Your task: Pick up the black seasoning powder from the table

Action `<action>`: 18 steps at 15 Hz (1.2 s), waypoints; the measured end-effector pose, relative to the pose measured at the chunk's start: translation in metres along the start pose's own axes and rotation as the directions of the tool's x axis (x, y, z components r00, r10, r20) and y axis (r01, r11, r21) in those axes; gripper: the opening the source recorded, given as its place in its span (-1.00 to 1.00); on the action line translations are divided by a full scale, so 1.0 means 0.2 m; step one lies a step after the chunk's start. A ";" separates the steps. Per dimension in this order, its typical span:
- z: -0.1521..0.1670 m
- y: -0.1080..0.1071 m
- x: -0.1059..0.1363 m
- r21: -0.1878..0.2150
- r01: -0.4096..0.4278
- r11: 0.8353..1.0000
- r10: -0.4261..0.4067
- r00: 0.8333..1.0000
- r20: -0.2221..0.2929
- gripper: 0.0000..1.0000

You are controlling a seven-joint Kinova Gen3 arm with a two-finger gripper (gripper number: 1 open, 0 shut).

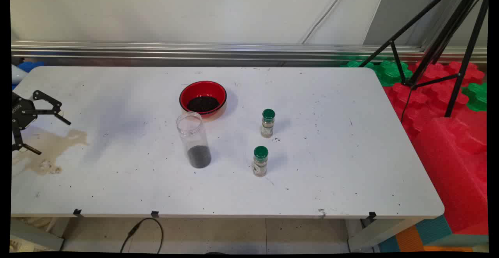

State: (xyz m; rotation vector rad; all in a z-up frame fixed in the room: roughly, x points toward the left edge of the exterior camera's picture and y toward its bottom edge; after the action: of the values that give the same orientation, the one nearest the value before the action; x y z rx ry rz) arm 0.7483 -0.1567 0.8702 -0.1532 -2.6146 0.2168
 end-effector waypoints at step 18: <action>0.10 -0.19 0.22 0.043 0.184 0.982 -0.182 0.982 -0.048 1.00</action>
State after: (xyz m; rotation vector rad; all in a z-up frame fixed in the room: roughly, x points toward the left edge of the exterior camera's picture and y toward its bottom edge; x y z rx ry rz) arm 0.6978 -0.1902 0.8816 0.0975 -2.5584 0.2081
